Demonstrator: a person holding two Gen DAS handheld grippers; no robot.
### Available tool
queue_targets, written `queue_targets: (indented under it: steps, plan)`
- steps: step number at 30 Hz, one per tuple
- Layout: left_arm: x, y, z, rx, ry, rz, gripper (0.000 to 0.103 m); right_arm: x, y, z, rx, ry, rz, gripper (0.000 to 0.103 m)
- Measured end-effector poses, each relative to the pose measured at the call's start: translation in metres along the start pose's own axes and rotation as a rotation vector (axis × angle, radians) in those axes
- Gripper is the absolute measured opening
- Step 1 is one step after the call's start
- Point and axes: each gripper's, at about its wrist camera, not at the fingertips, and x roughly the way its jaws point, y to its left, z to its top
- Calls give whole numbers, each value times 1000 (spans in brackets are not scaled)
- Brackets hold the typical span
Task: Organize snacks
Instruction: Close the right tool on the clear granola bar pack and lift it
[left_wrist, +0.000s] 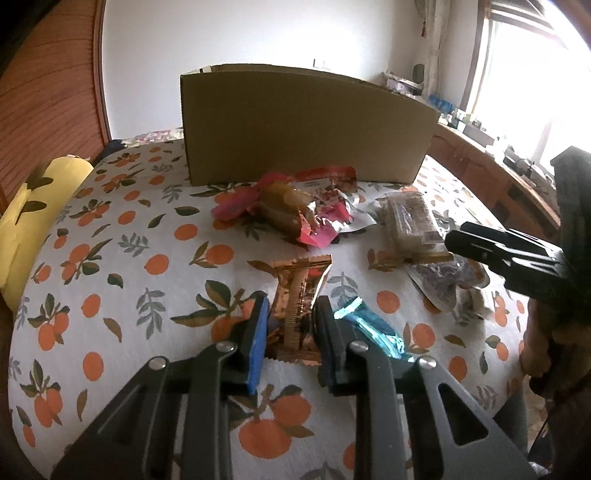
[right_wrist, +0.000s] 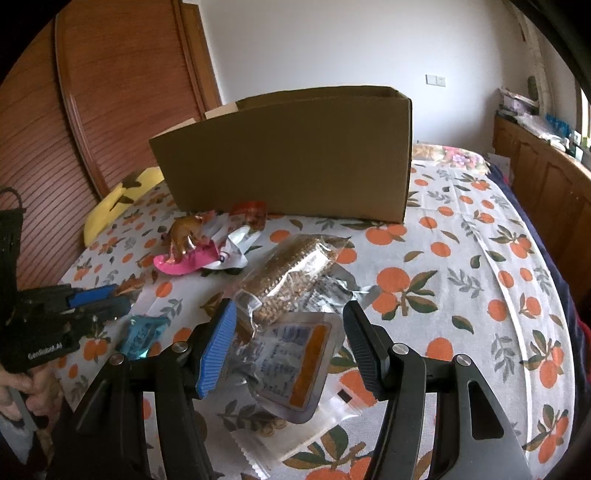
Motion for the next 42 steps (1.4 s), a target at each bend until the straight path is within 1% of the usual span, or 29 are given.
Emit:
queue_targets:
  steps: [5,7,12,15,20,23,25,29,34,37,39,42]
  plan:
    - [-7,-2,-2,5,-22,-1,23,4,1,10,37,22,48,61]
    - [-10,-2,-2,8,-32,0,23,7,4,15,33,32,49,61]
    - [-11,1,-2,-9,-40,-15,23,24,11,31,3,92,19,61]
    - [-11,3,-4,-16,-42,-20,23,38,14,39,-12,142,-41,61]
    - [-12,7,-7,-29,-42,-31,23,51,18,44,-18,171,-48,61]
    - [-12,9,-9,-35,-43,-37,23,63,19,47,-24,200,-89,62]
    - [-13,10,-10,-36,-45,-40,23,68,22,49,-30,209,-100,63]
    - [-13,12,-12,-42,-45,-46,23,76,29,49,-62,227,-125,67]
    - [-13,13,-12,-42,-47,-49,23,85,32,44,-82,254,-135,68]
    - [-14,14,-13,-45,-48,-48,23,88,32,41,-81,275,-124,66]
    - [-14,14,-13,-45,-49,-47,23,86,31,40,-88,273,-118,59]
    - [-14,14,-13,-44,-49,-47,23,78,26,38,-65,268,-111,52]
